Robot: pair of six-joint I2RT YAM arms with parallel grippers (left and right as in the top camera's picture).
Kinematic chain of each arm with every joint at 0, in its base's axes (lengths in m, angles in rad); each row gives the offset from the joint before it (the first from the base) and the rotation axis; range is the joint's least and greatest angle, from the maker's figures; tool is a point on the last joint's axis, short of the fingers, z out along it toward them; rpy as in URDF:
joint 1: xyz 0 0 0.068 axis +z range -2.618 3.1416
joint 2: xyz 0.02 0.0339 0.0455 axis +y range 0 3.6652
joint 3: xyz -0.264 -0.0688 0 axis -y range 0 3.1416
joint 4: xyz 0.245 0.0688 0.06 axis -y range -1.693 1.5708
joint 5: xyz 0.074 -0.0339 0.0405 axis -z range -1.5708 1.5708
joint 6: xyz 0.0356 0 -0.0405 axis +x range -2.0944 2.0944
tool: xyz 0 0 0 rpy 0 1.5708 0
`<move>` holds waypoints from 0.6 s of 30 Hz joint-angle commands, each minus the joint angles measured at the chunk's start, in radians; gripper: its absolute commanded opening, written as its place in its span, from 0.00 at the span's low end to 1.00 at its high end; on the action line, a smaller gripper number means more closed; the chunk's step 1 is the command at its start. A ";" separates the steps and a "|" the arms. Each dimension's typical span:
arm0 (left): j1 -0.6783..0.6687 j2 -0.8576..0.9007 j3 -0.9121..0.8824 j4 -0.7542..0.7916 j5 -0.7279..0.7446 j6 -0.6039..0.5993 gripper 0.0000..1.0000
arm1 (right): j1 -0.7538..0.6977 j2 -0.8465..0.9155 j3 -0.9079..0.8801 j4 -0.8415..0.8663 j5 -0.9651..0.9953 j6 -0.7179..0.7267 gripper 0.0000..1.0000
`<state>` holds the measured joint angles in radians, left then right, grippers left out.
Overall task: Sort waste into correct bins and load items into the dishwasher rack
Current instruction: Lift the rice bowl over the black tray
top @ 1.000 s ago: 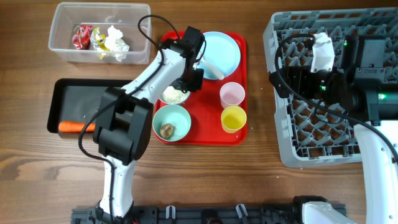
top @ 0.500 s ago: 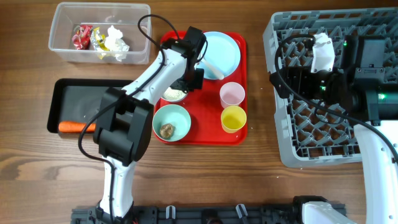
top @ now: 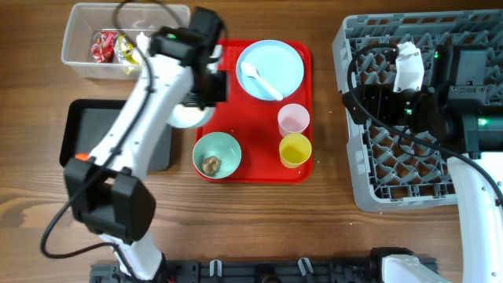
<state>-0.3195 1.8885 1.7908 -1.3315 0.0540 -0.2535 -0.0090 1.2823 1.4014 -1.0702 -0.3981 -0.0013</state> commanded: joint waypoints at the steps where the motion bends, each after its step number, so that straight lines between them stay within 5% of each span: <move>1: 0.087 -0.007 0.008 -0.046 0.002 -0.011 0.04 | 0.006 0.006 0.005 -0.005 0.019 0.001 0.93; 18: 0.440 -0.001 -0.011 -0.176 0.522 0.479 0.04 | 0.006 0.011 0.004 -0.022 0.040 0.001 0.93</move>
<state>0.0681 1.8885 1.7908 -1.4929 0.4412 0.0780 -0.0090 1.2858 1.4014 -1.0935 -0.3752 -0.0013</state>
